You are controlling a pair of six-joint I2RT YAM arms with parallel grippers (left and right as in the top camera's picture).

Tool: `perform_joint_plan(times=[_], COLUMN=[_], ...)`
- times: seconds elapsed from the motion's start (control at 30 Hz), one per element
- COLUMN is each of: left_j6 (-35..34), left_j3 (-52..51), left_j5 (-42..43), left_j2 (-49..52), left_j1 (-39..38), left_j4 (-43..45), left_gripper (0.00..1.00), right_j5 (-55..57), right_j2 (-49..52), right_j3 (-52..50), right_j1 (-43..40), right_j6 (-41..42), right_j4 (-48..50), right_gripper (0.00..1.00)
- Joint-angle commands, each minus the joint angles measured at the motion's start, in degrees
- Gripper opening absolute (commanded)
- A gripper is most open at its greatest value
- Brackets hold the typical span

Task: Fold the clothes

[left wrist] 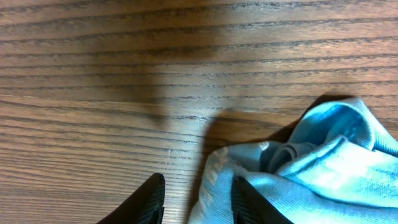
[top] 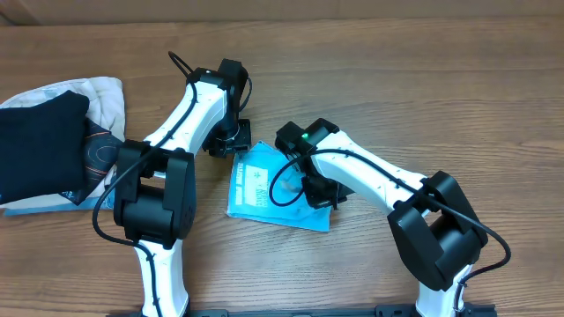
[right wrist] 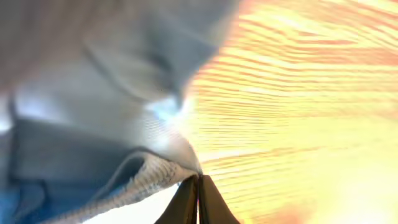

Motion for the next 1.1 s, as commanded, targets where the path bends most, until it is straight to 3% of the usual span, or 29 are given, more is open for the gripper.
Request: perform_joint_plan(times=[0.0, 0.13, 0.27, 0.43, 0.57, 0.67, 0.83, 1.07], left_j6=[1.75, 2.32, 2.36, 2.36, 2.36, 2.36, 2.36, 2.36], left_j3=[0.39, 0.39, 0.39, 0.39, 0.39, 0.39, 0.39, 0.39], left_j5=[0.50, 0.50, 0.52, 0.50, 0.50, 0.50, 0.50, 0.50], left_j2=[1.22, 1.22, 1.22, 1.22, 1.22, 1.22, 1.22, 1.22], left_j1=[-0.09, -0.09, -0.09, -0.09, -0.09, -0.07, -0.07, -0.07], left_j4=[-0.15, -0.15, -0.15, -0.17, -0.11, -0.11, -0.17, -0.17], left_gripper=[0.38, 0.38, 0.38, 0.38, 0.38, 0.38, 0.39, 0.39], right_j5=[8.28, 8.26, 7.52, 5.60, -4.11, -19.50, -19.21, -19.21], right_j2=[-0.28, -0.33, -0.83, -4.76, -10.56, -13.33, -12.07, -8.63], right_j3=[-0.02, -0.04, -0.02, 0.04, 0.33, 0.35, 0.02, -0.13], right_j1=[-1.92, -2.38, -2.16, -2.05, -2.05, -1.60, -0.44, -0.37], right_j6=[13.60, 13.57, 13.16, 13.00, 0.22, -17.29, -22.32, -22.56], right_j4=[-1.40, -1.68, -1.90, -1.42, 3.78, 8.68, 9.27, 9.57], right_gripper=[0.04, 0.09, 0.22, 0.23, 0.23, 0.27, 0.33, 0.34])
